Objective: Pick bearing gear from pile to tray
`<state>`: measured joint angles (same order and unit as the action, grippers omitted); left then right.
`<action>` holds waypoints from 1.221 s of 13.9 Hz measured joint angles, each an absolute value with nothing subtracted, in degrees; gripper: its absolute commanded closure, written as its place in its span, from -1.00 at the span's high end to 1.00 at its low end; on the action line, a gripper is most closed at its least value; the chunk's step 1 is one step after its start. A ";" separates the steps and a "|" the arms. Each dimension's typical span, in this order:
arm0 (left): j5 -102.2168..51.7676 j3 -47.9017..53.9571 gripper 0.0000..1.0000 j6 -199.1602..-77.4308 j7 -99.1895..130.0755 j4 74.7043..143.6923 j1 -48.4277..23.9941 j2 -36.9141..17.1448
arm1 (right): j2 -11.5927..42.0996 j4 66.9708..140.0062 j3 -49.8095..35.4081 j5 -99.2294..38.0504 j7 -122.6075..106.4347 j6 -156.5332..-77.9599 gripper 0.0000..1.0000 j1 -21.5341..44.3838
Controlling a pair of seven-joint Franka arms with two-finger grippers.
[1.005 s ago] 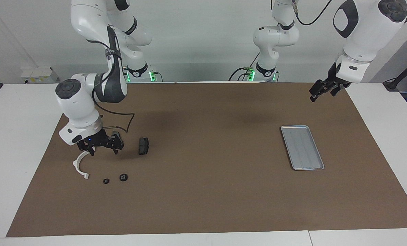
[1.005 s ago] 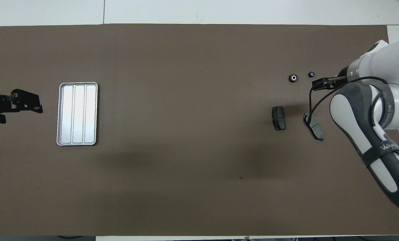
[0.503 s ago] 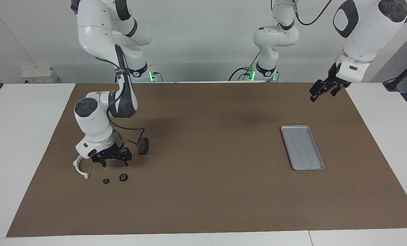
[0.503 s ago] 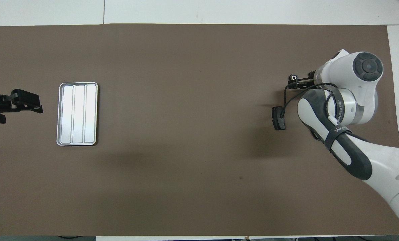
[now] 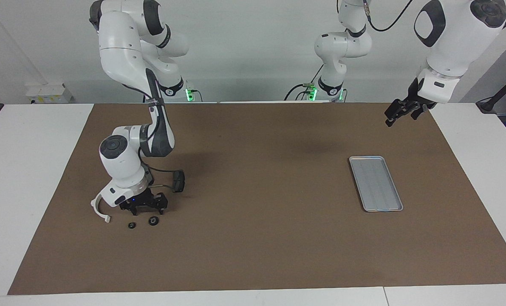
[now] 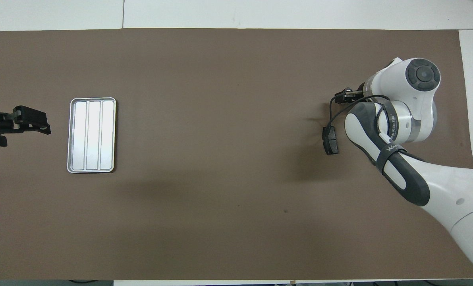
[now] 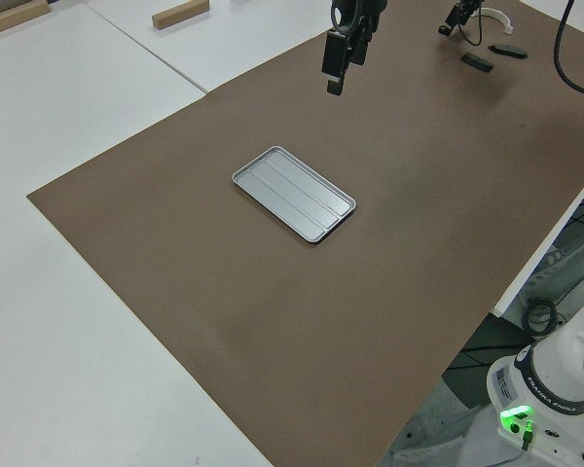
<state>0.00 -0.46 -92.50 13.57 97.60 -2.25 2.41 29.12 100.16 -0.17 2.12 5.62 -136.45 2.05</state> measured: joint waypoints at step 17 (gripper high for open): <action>0.00 -0.46 1.00 -92.50 13.57 97.60 -2.25 2.41 | 35.12 90.78 -0.07 2.11 11.07 -127.64 1.00 3.41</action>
